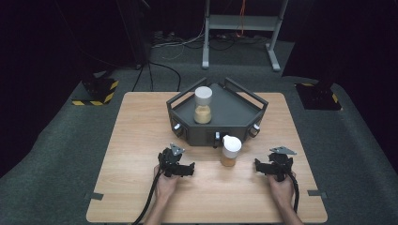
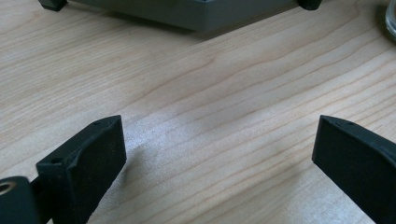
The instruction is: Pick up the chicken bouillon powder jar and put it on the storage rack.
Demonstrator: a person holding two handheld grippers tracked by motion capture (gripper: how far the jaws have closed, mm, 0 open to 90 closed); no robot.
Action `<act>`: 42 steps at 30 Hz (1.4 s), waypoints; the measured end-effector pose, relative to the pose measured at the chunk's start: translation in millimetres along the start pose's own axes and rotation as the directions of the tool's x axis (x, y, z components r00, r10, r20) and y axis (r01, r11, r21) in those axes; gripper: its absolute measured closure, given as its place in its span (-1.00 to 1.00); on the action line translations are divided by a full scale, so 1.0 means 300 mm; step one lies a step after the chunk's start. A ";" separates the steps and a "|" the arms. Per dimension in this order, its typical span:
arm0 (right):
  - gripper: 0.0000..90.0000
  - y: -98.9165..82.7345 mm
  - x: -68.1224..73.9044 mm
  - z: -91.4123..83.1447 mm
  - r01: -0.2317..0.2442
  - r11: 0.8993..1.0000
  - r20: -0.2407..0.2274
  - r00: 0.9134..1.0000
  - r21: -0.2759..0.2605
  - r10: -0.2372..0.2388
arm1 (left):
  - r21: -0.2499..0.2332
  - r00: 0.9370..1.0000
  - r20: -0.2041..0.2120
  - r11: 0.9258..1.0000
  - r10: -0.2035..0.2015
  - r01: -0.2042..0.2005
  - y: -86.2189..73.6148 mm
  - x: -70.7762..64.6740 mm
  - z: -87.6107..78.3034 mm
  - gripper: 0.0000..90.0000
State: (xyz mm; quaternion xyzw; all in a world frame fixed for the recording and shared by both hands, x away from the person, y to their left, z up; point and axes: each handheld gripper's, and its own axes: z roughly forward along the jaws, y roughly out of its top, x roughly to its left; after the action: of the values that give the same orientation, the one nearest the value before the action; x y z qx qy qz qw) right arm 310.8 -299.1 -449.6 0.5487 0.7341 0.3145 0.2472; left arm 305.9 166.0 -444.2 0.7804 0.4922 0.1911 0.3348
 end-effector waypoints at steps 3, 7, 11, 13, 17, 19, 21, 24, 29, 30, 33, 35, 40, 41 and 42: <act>-0.90 0.000 0.000 0.000 0.000 1.000 0.000 1.000 0.000 0.000 | 0.003 1.000 -0.005 1.000 0.002 -0.002 -0.002 -0.006 0.005 -0.94; -0.90 0.000 0.000 0.000 0.000 1.000 0.000 1.000 0.000 0.000 | -0.003 1.000 -0.010 1.000 -0.001 0.001 -0.012 -0.008 0.007 -0.93; -0.89 0.000 0.000 0.000 0.000 1.000 0.000 1.000 0.000 0.000 | -0.010 1.000 -0.018 1.000 0.010 -0.010 -0.021 -0.018 0.009 -0.93; -0.90 0.000 0.000 0.000 0.000 1.000 0.000 1.000 0.000 0.000 | -0.014 1.000 -0.025 1.000 0.019 -0.019 -0.026 -0.025 0.010 -0.93; -0.90 0.000 0.000 0.000 0.000 1.000 0.000 1.000 0.000 0.000 | -0.015 0.999 -0.026 1.000 0.019 -0.020 -0.028 -0.025 0.009 -0.93; -0.90 0.000 0.000 0.000 0.000 1.000 0.000 1.000 0.000 0.000 | -0.015 0.999 -0.026 1.000 0.020 -0.021 -0.028 -0.026 0.009 -0.93; -0.90 0.000 0.000 0.000 0.000 1.000 0.000 1.000 0.000 0.000 | -0.015 0.999 -0.026 1.000 0.020 -0.020 -0.028 -0.026 0.009 -0.93; -0.90 0.000 0.000 0.000 0.000 1.000 0.000 1.000 0.000 0.000 | -0.015 0.999 -0.025 1.000 0.020 -0.021 -0.028 -0.025 0.009 -0.94; -0.90 0.000 0.000 0.000 0.000 1.000 0.000 1.000 0.000 0.000 | -0.015 0.999 -0.024 1.000 0.020 -0.021 -0.028 -0.025 0.009 -0.94; -0.90 0.000 0.000 0.000 0.000 1.000 0.000 1.000 0.001 0.000 | -0.015 0.999 -0.024 1.000 0.020 -0.021 -0.028 -0.025 0.009 -0.94; -0.90 0.001 0.000 0.000 0.000 1.000 0.000 1.000 0.001 0.000 | -0.015 0.999 -0.024 1.000 0.020 -0.021 -0.028 -0.025 0.009 -0.94; -0.90 0.001 0.000 0.000 -0.001 1.000 0.000 1.000 0.001 0.001 | -0.014 0.999 -0.024 1.000 0.021 -0.021 -0.028 -0.025 0.009 -0.94; -0.90 0.001 0.001 0.000 -0.002 1.000 0.001 1.000 0.001 0.002 | -0.015 0.999 -0.024 1.000 0.021 -0.021 -0.028 -0.025 0.009 -0.94; -0.90 0.001 0.000 0.000 -0.002 1.000 0.001 1.000 0.001 0.002 | -0.015 0.999 -0.024 1.000 0.021 -0.021 -0.028 -0.025 0.009 -0.94; -0.90 0.001 0.001 0.000 -0.002 1.000 0.001 1.000 0.001 0.002 | -0.014 0.999 -0.024 1.000 0.021 -0.021 -0.028 -0.025 0.009 -0.94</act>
State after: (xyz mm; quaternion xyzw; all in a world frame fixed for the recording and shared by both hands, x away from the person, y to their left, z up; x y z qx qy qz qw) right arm 310.9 -298.9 -449.4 0.5496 0.7337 0.3140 0.2469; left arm 298.8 160.8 -451.8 0.7807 0.4867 0.2075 0.3326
